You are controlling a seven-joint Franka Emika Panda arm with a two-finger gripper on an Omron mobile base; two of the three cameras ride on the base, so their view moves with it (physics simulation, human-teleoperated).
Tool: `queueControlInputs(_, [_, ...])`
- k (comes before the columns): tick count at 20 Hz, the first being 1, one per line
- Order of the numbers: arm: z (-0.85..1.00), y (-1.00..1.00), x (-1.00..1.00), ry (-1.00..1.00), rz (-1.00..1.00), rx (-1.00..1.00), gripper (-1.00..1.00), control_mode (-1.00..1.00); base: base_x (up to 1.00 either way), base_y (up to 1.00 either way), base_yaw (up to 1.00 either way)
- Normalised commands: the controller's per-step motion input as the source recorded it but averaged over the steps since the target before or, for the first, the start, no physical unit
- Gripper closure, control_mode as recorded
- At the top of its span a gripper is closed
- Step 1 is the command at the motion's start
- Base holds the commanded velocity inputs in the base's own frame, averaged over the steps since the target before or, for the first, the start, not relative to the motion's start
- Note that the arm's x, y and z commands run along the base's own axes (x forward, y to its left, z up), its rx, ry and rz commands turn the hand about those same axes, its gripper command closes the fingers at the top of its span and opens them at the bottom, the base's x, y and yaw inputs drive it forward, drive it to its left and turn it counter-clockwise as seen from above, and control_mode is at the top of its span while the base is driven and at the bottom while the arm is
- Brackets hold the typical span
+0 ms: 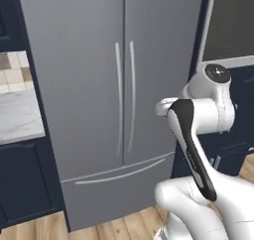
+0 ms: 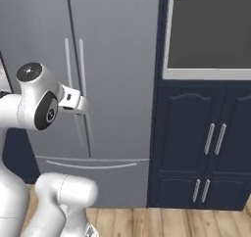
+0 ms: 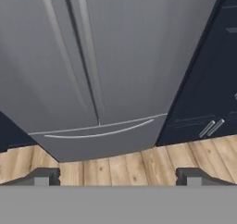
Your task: Navigate to the microwave.
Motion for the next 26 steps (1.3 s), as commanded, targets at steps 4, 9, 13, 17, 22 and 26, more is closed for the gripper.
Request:
queueControlInputs(4, [0.00, 0.00, 0.00, 0.00, 0.00, 0.00, -1.00, 1.00, 1.00, -0.03, 0.07])
queueControlInputs(9, [0.00, 0.00, 0.00, 0.00, 0.00, 0.00, -1.00, 1.00, 0.35, -0.83, 0.10])
queueControlInputs(13, [0.00, 0.00, 0.00, 0.00, 0.00, 0.00, -1.00, 1.00, -0.53, -1.00, 0.00])
queueControlInputs(17, [0.00, 0.00, 0.00, 0.00, 0.00, 0.00, -1.00, 1.00, 0.24, -1.00, 0.00])
queueControlInputs(22, [0.00, 0.00, 0.00, 0.00, 0.00, 0.00, -1.00, 1.00, 0.93, -1.00, 0.02])
queueControlInputs(26, [0.00, 0.00, 0.00, 0.00, 0.00, 0.00, -1.00, 1.00, 0.98, -0.98, 0.21])
